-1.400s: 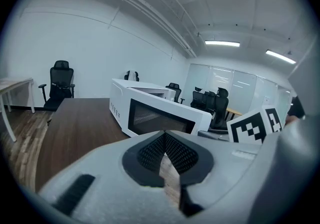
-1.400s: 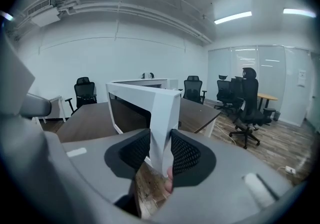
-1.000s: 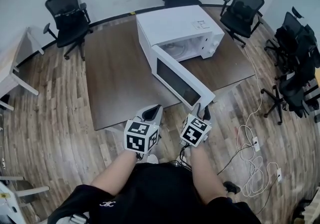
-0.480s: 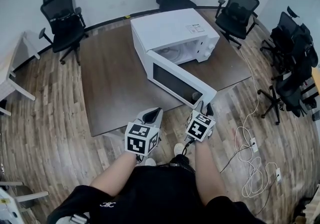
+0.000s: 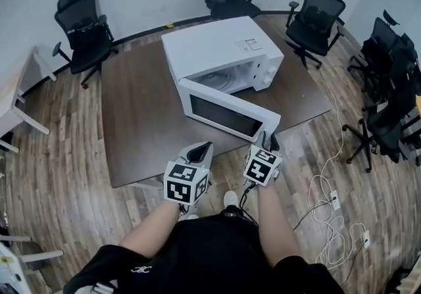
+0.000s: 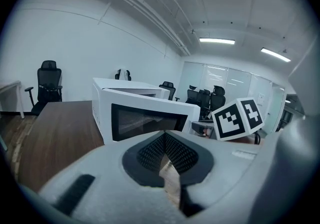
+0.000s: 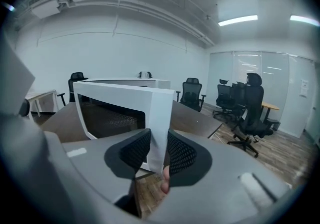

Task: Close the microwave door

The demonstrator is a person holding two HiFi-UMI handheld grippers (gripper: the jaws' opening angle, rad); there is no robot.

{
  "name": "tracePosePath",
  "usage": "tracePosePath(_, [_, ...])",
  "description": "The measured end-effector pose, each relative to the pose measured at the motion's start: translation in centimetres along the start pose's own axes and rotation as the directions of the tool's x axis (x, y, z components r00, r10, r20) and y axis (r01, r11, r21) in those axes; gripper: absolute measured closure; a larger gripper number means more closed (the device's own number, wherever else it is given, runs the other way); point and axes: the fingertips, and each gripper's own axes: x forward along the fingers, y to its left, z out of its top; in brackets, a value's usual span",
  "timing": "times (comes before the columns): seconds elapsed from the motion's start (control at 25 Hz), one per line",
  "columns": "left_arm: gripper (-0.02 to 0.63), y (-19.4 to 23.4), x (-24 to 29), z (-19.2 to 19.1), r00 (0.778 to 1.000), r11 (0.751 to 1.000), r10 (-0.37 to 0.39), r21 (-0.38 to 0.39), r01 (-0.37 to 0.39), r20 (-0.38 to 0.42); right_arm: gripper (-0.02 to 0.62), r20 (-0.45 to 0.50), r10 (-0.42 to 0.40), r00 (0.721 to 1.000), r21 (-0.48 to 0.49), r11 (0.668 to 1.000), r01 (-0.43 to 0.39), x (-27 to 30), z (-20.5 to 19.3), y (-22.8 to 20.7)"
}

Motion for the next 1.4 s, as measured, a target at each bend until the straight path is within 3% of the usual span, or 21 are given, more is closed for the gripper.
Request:
tracePosePath(0.64, [0.598,-0.2,8.3,4.1,0.994,0.994,0.112,0.012,-0.112,0.020,0.487,0.012,0.155,0.988,-0.094,0.984,-0.153,10.4,5.0,-1.9])
tracePosePath(0.68, [0.598,-0.1,8.7,4.3,0.992,0.993,0.121,0.010,-0.121,0.020,0.498,-0.005,0.172,0.985,-0.104,0.980,-0.171,10.9,4.9,-1.6])
tracePosePath(0.72, [0.598,-0.1,9.0,4.4,0.991,0.991,0.130,0.007,-0.131,0.021,0.587,-0.020,0.190,0.982,-0.118,0.974,-0.191,11.4,4.8,-1.2])
tracePosePath(0.88, [0.598,0.3,9.8,4.9,0.985,0.985,0.172,0.002,-0.172,0.022,0.586,0.030,0.148,0.989,-0.200,0.970,-0.139,13.6,5.7,-0.4])
tracePosePath(1.04, [0.598,0.7,10.2,5.1,0.977,0.977,0.211,-0.003,-0.211,0.025,0.587,-0.004,0.199,0.980,-0.145,0.969,-0.197,15.9,6.0,-0.2])
tracePosePath(1.4, [0.598,2.0,11.1,4.5,0.957,0.957,0.289,-0.033,-0.289,0.004,0.586,0.004,0.257,0.966,-0.145,0.956,-0.253,20.1,8.0,1.1])
